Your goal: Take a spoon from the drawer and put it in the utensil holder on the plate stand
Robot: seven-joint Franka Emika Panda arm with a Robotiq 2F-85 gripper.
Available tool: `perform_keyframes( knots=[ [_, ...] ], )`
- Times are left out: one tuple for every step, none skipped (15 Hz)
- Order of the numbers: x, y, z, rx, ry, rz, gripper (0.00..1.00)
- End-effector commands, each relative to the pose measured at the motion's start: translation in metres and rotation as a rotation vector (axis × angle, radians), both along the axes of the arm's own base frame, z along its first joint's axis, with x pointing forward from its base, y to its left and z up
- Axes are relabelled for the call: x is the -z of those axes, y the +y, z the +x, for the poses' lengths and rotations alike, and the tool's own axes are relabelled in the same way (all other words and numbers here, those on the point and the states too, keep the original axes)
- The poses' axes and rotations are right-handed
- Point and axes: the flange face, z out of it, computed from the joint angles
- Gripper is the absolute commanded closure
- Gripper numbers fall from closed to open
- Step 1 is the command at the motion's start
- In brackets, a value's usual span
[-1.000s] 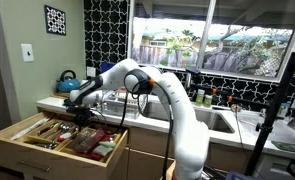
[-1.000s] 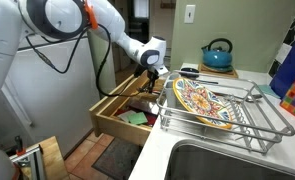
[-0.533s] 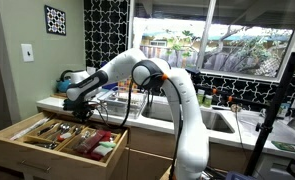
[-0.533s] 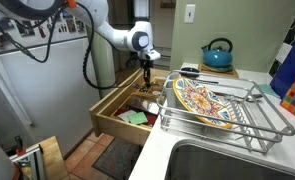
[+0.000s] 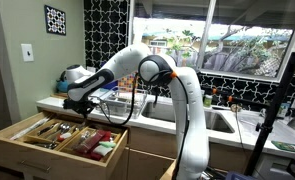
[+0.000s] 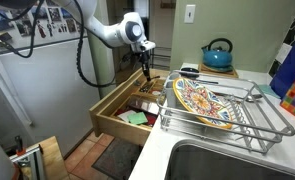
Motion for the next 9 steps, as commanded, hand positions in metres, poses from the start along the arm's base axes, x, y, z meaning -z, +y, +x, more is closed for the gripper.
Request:
perform_keyframes(
  knots=[
    [0.001,0.000,0.001,0.001,0.003,-0.001,0.96],
    [0.002,-0.001,0.001,0.002,0.004,-0.001,0.99],
    [-0.005,0.001,0.000,-0.020,-0.018,-0.048,0.99],
    [-0.014,0.001,-0.003,-0.036,-0.025,-0.096,0.99],
    [-0.023,0.000,-0.004,-0.038,-0.051,-0.154,0.99],
    [-0.031,-0.001,-0.006,-0.047,-0.064,-0.206,0.99],
    [-0.040,-0.003,-0.010,-0.060,-0.077,-0.270,0.99],
    [-0.049,-0.002,-0.015,-0.085,-0.069,-0.300,0.99],
    [-0.057,-0.002,-0.021,-0.108,-0.070,-0.335,0.99]
  ],
)
